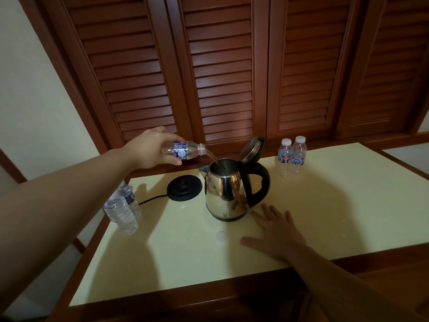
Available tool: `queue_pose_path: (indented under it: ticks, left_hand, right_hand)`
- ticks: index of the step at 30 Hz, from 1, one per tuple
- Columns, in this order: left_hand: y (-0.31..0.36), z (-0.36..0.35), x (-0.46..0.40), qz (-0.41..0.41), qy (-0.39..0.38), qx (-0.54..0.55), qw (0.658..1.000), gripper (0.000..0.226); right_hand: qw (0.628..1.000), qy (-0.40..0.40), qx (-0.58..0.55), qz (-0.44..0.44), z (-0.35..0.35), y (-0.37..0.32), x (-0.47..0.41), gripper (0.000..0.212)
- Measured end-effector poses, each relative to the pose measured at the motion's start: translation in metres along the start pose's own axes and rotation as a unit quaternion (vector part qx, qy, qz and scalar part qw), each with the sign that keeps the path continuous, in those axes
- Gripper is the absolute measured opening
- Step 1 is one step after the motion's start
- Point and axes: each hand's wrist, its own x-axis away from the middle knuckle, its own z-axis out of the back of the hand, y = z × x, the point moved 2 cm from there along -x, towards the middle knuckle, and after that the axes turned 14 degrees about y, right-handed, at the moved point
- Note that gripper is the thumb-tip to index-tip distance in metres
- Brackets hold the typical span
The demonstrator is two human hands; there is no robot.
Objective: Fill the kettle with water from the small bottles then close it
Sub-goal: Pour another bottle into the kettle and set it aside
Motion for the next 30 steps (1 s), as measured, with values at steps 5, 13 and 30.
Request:
queue_pose_path:
  ticks: [5, 13, 30]
  left_hand:
    - [0.004, 0.008, -0.004, 0.0, -0.014, -0.017, 1.0, 0.072]
    - [0.01, 0.021, -0.01, -0.014, -0.027, -0.046, 0.998, 0.072]
    - [0.022, 0.034, -0.033, -0.05, -0.051, -0.101, 0.992, 0.074]
  right_hand:
    - [1.0, 0.0, 0.002, 0.005, 0.0, 0.0, 0.0, 0.109]
    - [1.0, 0.004, -0.004, 0.002, 0.0, 0.0, 0.001, 0.11]
    - [1.0, 0.006, -0.005, -0.003, -0.003, 0.002, 0.0, 0.111]
